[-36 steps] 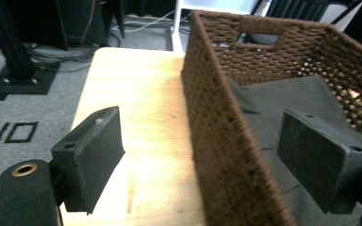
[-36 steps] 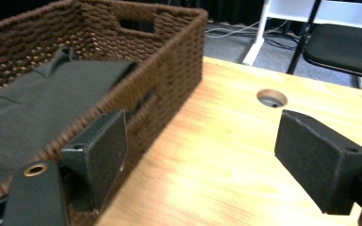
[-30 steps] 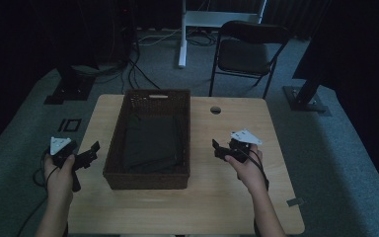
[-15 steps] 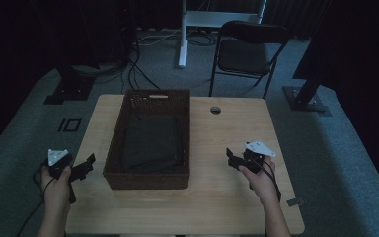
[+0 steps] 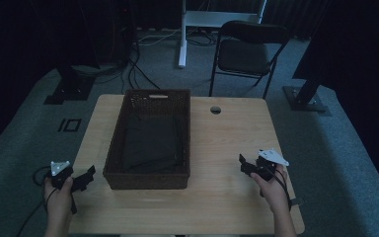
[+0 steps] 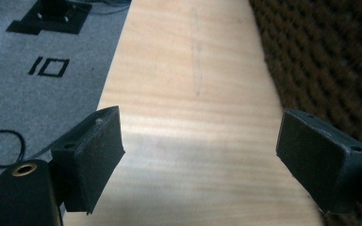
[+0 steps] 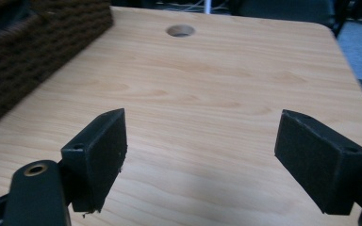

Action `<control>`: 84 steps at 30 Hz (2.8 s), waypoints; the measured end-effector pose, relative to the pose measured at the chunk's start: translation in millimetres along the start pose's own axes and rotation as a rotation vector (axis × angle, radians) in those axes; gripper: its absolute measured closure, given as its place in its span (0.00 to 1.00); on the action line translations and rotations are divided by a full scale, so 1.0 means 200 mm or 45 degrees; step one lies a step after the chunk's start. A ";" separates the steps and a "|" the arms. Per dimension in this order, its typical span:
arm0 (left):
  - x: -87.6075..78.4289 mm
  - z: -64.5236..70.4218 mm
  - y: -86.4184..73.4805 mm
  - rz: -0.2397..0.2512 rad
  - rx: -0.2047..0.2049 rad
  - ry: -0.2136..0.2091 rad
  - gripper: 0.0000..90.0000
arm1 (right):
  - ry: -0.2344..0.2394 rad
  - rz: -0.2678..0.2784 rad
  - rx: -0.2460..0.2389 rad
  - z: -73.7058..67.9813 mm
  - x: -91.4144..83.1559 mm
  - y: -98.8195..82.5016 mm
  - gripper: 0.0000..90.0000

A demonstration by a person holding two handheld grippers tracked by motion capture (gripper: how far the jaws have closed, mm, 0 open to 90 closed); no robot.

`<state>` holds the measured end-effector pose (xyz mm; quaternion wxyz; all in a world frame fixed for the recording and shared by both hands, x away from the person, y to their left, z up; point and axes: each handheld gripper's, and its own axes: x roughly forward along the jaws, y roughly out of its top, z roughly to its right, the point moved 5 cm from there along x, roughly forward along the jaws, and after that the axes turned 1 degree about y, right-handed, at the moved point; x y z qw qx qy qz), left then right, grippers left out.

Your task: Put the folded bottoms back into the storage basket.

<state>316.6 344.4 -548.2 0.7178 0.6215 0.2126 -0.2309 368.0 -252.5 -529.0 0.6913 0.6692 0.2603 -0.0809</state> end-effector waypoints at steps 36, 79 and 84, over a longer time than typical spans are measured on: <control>-0.01 -0.07 -0.20 -0.153 0.099 0.091 0.16 | -0.103 -0.194 0.012 0.27 -0.12 -0.32 0.19; 0.02 -0.02 -0.20 -0.212 0.190 0.089 0.03 | -0.040 -0.352 0.015 0.27 -0.08 -0.35 0.12; 0.02 -0.02 -0.20 -0.212 0.189 0.090 0.03 | -0.040 -0.352 0.015 0.27 -0.08 -0.35 0.12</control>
